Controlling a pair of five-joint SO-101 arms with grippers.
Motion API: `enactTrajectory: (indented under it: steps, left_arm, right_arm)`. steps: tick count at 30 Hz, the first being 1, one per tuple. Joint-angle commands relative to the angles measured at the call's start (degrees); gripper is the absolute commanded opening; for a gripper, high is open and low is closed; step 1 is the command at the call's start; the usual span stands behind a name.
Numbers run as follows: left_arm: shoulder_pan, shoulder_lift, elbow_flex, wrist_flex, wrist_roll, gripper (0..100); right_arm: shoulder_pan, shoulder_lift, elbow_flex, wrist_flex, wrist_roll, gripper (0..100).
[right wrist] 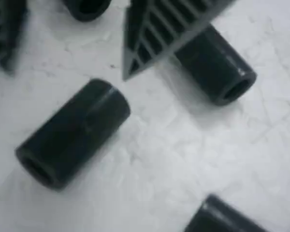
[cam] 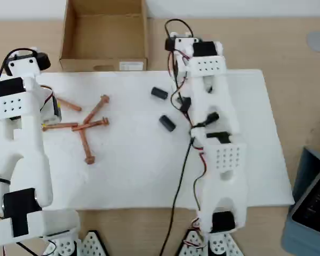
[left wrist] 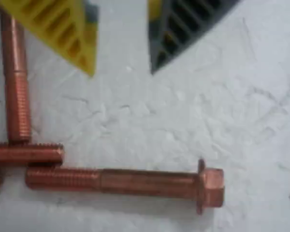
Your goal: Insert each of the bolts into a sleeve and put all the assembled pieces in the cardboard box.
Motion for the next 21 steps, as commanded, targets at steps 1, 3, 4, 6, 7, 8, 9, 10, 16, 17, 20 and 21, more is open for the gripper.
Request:
enactTrajectory:
  steps: [1,3,4,6,7,8,9,10,16,17,20,21]
  left_arm:
    - [-0.7,-0.13,-2.55,0.0,-0.44,8]
    - [-0.7,-0.13,-2.55,0.0,-0.44,8]
    - [-0.7,-0.13,-2.55,0.0,-0.44,8]
    - [-0.7,-0.13,-2.55,0.0,-0.44,8]
    - [-0.7,-0.13,-2.55,0.0,-0.44,8]
    - [-0.7,-0.13,-2.55,-0.09,-0.44,8]
    - [-0.7,-0.13,-2.55,-0.09,-0.44,8]
    - [-0.7,-0.13,-2.55,-0.09,-0.44,8]
    - [-0.7,-0.13,-2.46,-0.09,-0.44,8]
    - [-0.7,-0.13,-2.46,-0.09,-0.44,8]
    - [-0.7,-0.13,-1.67,-0.44,-0.44,8]
    - [-0.7,-0.13,-0.97,-1.05,-0.44,8]
  right_arm:
    - [-0.57,1.1,-5.05,0.62,-0.26,18.2]
    - [-0.66,2.24,-5.76,0.53,-0.18,18.3]
    - [-0.66,2.86,-5.93,0.44,-0.18,18.3]
    - [-0.66,4.35,-6.37,0.35,0.0,18.3]
    - [-0.66,5.05,-6.46,0.35,0.0,18.3]
    - [-0.66,5.67,-6.64,0.35,0.0,18.3]
    - [-0.66,6.29,-6.99,0.35,0.0,18.3]
    - [-0.66,6.73,-7.6,0.35,0.09,18.3]
    - [-1.1,9.8,-10.77,0.53,0.18,18.2]
    - [-1.1,10.24,-10.86,0.53,0.18,18.2]
    - [-1.01,11.38,-10.95,0.53,0.18,18.1]
    - [-1.01,11.65,-10.95,0.62,0.18,18.1]
